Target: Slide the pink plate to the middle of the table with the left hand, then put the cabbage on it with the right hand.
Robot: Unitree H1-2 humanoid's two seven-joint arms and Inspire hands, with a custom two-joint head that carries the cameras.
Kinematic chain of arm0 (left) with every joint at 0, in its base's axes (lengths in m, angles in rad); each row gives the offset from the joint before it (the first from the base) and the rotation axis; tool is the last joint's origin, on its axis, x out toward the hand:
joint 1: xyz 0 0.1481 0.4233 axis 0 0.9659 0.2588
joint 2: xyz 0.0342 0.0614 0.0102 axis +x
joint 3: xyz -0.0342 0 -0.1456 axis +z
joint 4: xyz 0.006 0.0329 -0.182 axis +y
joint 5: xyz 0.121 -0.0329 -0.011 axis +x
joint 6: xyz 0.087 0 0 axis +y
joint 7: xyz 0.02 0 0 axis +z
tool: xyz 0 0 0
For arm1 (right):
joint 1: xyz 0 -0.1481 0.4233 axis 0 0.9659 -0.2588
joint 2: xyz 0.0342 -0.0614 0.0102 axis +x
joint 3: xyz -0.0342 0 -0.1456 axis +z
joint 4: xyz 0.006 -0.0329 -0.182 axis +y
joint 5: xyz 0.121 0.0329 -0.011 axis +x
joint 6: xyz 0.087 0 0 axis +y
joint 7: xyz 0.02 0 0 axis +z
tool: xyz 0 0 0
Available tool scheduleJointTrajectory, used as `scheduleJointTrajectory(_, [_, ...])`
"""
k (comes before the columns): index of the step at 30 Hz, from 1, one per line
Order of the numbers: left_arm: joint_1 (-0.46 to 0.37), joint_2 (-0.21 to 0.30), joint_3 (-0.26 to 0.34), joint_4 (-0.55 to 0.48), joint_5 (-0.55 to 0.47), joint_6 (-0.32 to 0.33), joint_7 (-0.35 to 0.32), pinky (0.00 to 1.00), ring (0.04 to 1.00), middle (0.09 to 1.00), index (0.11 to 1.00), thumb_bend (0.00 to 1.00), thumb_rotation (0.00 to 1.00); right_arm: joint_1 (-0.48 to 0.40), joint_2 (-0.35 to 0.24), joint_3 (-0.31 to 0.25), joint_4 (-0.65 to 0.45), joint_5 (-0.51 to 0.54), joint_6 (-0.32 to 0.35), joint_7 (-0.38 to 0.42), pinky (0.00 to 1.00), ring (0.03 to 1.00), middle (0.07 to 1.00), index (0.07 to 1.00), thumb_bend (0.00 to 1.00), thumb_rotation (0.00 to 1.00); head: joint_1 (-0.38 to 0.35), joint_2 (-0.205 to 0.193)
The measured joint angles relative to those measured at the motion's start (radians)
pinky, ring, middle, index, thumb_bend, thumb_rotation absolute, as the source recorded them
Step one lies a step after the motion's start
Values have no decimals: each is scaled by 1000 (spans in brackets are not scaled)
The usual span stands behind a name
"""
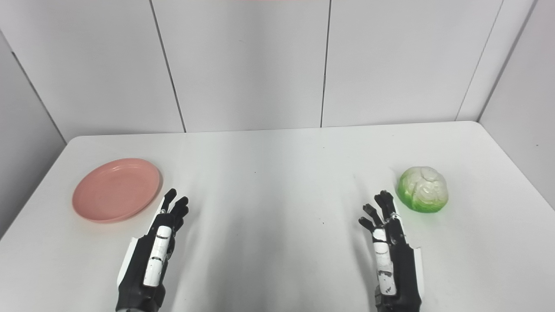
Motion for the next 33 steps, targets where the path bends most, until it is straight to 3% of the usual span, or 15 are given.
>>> scheduleJointTrajectory(33, [1, -1, -19, 14, 0, -24, 1, 996, 959, 944, 956, 557, 957, 0, -2, -19, 2, 6, 0, 27, 799, 854, 908, 918, 637, 903, 23, -12])
